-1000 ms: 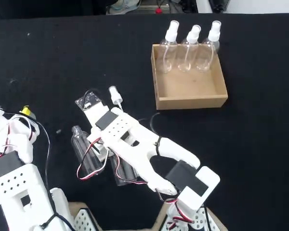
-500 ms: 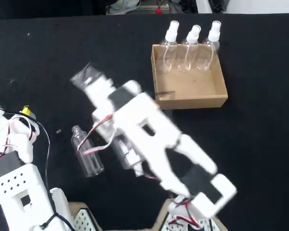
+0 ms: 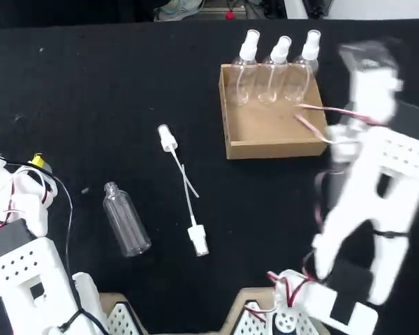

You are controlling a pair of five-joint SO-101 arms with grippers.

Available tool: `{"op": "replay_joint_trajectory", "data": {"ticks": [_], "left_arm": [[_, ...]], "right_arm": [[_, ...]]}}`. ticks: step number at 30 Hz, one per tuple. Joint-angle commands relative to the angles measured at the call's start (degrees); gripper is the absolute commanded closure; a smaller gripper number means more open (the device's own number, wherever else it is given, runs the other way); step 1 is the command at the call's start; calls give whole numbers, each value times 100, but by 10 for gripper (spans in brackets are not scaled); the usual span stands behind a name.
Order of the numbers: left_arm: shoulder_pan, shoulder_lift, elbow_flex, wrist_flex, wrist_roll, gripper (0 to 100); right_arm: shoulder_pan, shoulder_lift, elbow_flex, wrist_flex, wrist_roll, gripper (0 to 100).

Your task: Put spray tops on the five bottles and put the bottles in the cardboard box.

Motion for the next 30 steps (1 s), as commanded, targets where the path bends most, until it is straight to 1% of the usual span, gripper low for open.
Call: {"op": "replay_joint_trajectory", "data": {"ticks": [1, 3, 5, 8, 10, 12, 14, 16, 17, 19, 23, 27, 30], "left_arm": [[84, 0, -66, -114, 35, 812], [84, 0, -48, -114, 35, 812], [84, 0, -48, -114, 35, 812], [84, 0, -48, -114, 35, 812], [84, 0, -40, -114, 35, 812], [84, 0, -40, -114, 35, 812], [84, 0, -40, -114, 35, 812], [84, 0, -40, -114, 35, 812], [84, 0, -40, -114, 35, 812], [75, 0, -40, -114, 35, 812], [75, 0, -40, -114, 35, 812], [75, 0, -40, -97, 26, 812], [75, 0, -40, -97, 18, 812]], "right_arm": [[1345, 505, 699, -1538, 343, 890], [1618, 989, 1086, -2321, 343, 890], [1758, 1516, 1279, -2866, 334, 890], [1820, 2158, 1059, -2971, 308, 889], [1820, 2440, 716, -2725, 299, 887], [1811, 2668, 330, -2382, 114, 853], [1802, 2862, -22, -2004, -211, 763], [1802, 3055, -426, -1600, -352, 675], [1802, 3152, -620, -1407, -378, 649], [1793, 3363, -1059, -1020, -431, 642], [1793, 3820, -1991, -273, -897, 643], [1811, 4462, -2835, 369, -1099, 693], [1864, 5015, -3415, 598, -1389, 694]]}}
